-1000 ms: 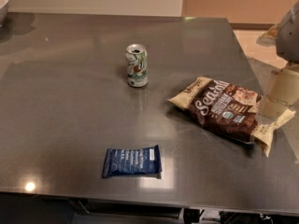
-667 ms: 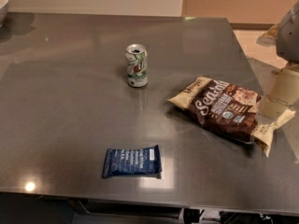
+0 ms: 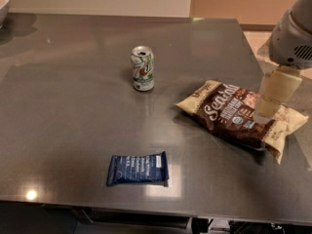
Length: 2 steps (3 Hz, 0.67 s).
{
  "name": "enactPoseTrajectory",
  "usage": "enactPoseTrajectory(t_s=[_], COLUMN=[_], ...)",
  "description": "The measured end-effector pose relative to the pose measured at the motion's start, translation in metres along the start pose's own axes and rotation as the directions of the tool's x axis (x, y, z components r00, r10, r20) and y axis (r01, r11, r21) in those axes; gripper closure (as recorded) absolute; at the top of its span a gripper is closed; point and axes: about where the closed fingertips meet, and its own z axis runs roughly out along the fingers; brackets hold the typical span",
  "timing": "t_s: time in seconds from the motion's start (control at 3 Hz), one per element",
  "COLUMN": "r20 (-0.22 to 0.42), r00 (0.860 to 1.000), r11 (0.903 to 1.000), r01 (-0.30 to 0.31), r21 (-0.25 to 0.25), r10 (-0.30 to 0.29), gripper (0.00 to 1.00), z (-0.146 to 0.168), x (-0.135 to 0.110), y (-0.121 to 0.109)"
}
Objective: Move brown chip bag near rxbar blueberry
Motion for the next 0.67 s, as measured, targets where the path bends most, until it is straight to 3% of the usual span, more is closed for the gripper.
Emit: enactPoseTrajectory(t_s=[0.67], r20=[-0.095], r00=[0.99], r11=[0.9921], r01=[-0.114], r21=[-0.053], r10=[0.109], gripper=[0.0], z=[0.026], x=[0.028], y=[0.002])
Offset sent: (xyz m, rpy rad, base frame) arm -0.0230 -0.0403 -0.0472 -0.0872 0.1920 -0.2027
